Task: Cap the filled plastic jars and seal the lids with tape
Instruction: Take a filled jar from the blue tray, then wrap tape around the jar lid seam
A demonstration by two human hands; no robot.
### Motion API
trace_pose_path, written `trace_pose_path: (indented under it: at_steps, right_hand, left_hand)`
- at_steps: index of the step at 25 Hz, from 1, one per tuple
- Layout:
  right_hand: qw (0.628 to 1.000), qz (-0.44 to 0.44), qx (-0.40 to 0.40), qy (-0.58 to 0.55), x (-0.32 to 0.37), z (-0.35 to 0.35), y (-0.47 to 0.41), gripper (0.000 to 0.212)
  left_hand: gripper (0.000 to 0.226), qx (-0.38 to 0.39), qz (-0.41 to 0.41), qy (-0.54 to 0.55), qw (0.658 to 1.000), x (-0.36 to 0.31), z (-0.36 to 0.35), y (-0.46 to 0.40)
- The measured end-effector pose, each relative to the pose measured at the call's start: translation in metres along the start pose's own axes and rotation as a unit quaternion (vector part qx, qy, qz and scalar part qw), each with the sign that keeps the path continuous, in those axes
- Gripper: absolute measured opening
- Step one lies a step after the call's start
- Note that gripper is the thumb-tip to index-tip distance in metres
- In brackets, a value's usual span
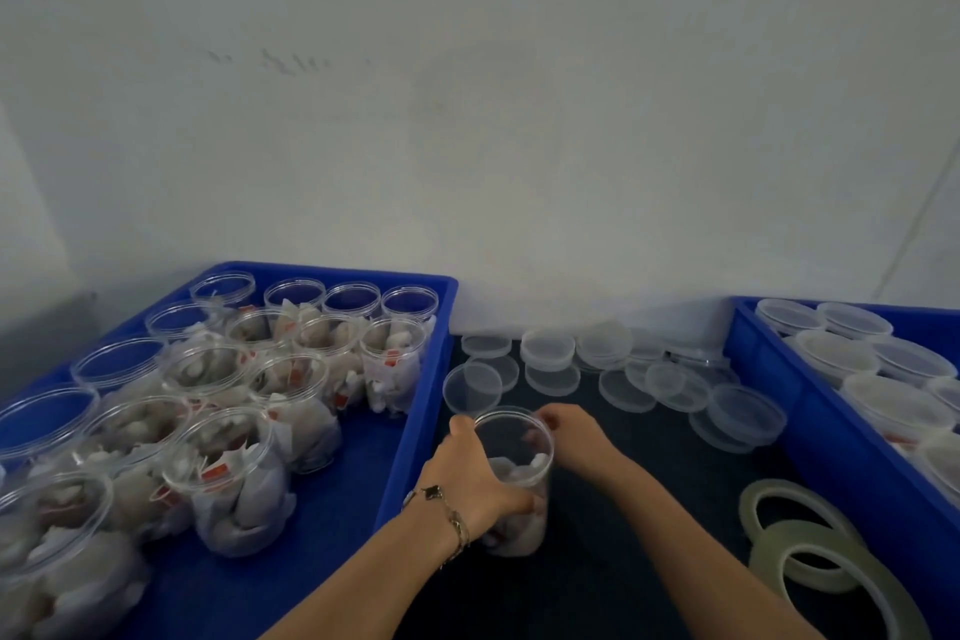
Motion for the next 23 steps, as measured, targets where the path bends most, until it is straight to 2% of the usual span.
trace_pose_path:
  at_steps: [3,6,8,14,17,20,23]
  right_hand:
    - [0.997,-0.068,0.011,-0.021,0.001,-0.015,-0.032,0.018]
    - [0.984,-0.136,-0.001,-0.115,0.001,-0.025,-0.052,0.030]
    - [0.977,-0.145,-0.022,-0.156,0.005,-0.030,-0.061,0.036]
    - [0.985,-0.138,-0.046,-0.097,0.012,-0.037,-0.072,0.022]
    - [0.982,-0.162,-0.037,-0.094,0.009,-0.026,-0.065,0.031]
    - [0.989,-0.128,-0.072,-0.014,0.008,-0.001,-0.043,0.025]
    - [0.985,-0.022,-0.171,-0.019,0.013,0.035,-0.001,0.018]
  left_hand:
    - [0.076,-0.011,0.019,0.025,0.999,0.000,0.001,-0.001]
    - [0.075,-0.027,0.029,0.024,0.999,0.000,0.005,-0.003]
    - [0.076,-0.032,0.036,0.012,0.999,0.001,0.006,-0.003]
    - [0.079,-0.036,0.030,0.020,0.999,0.009,0.004,-0.008]
    - [0.081,-0.034,0.016,0.022,0.999,0.007,0.005,-0.008]
    - [0.082,-0.027,0.013,0.011,0.999,0.003,0.006,-0.008]
    - [0.086,-0.014,-0.001,-0.012,1.000,-0.002,0.005,-0.007]
Point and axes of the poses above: each hand's wrist, its own y-axis away from the middle knuckle, its own z-axis out of the back of the hand, x = y × z, the point moved 6 cm from there along -y, towards the middle knuckle, and after that the axes turned 11 degrees about -z, right-handed, at the moved point
